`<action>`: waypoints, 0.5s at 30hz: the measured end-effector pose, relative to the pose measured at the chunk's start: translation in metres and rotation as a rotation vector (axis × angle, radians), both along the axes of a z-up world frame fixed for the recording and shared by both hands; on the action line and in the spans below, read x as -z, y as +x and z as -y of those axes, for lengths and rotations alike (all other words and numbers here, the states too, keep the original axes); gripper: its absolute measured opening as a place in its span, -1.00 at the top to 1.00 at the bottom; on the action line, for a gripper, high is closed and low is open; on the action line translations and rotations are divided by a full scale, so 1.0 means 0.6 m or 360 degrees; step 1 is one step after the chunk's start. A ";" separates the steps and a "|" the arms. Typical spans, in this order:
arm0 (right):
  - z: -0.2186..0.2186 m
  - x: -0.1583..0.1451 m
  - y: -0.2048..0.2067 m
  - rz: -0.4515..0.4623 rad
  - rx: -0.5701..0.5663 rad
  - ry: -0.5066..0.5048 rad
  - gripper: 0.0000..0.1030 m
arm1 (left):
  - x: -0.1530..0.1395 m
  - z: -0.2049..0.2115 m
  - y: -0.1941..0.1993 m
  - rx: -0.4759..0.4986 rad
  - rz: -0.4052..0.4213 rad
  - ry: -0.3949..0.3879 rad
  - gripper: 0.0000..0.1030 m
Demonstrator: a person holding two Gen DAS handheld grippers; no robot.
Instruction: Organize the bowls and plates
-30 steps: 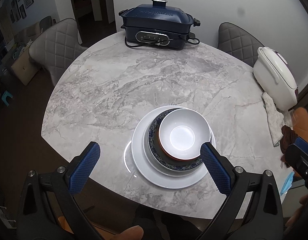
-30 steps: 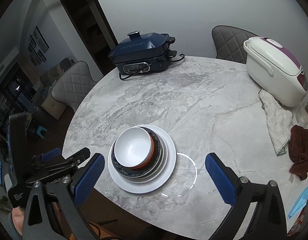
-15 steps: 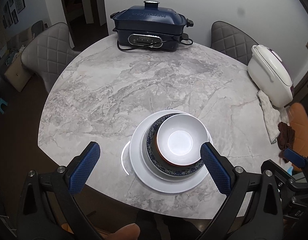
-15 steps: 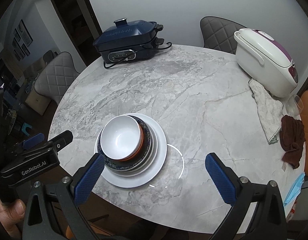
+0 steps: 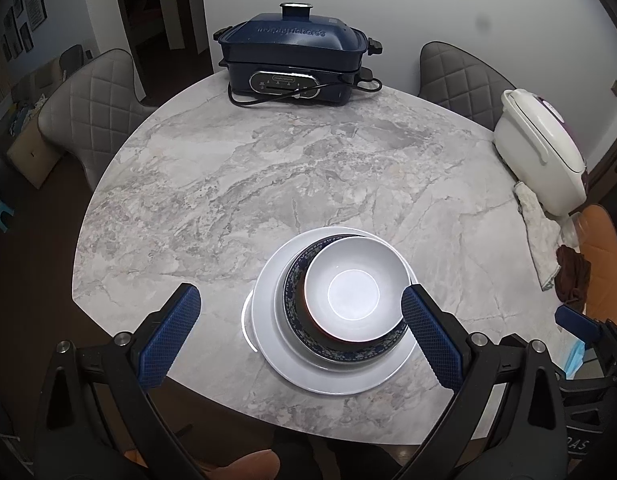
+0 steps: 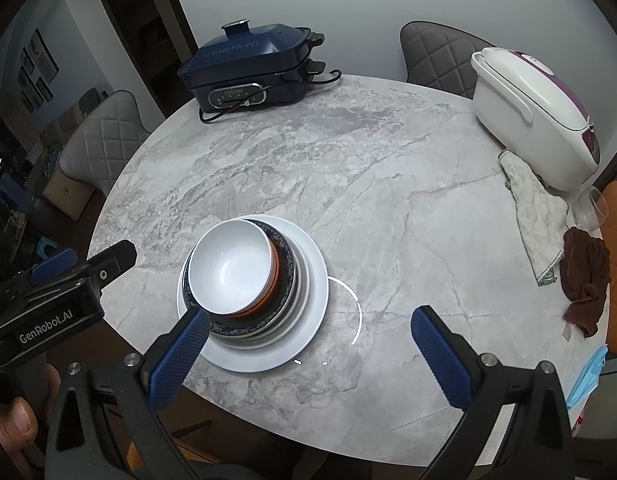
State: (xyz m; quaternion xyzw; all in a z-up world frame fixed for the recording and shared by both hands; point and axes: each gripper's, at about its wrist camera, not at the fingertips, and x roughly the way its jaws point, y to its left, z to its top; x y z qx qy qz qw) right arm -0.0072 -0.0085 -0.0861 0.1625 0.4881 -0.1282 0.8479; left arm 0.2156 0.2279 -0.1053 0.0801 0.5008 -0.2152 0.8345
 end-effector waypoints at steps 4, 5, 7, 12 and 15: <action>0.000 0.002 0.002 -0.0003 -0.0007 -0.0002 -1.00 | 0.000 0.005 0.002 0.0004 -0.0002 -0.0001 -0.97; 0.000 0.002 0.002 -0.0003 -0.0006 0.0000 -1.00 | 0.001 0.005 0.002 0.0006 -0.0004 -0.0001 -0.97; 0.001 0.003 0.003 -0.0005 -0.0010 0.0002 -1.00 | 0.000 0.005 0.001 0.0001 -0.0002 0.0003 -0.97; 0.003 0.005 0.005 -0.0010 -0.0018 0.0004 -1.00 | 0.004 0.006 0.005 -0.0010 -0.0005 0.0010 -0.97; 0.002 0.005 0.005 -0.0011 -0.0016 0.0003 -1.00 | 0.005 0.005 0.007 -0.0009 -0.0004 0.0012 -0.97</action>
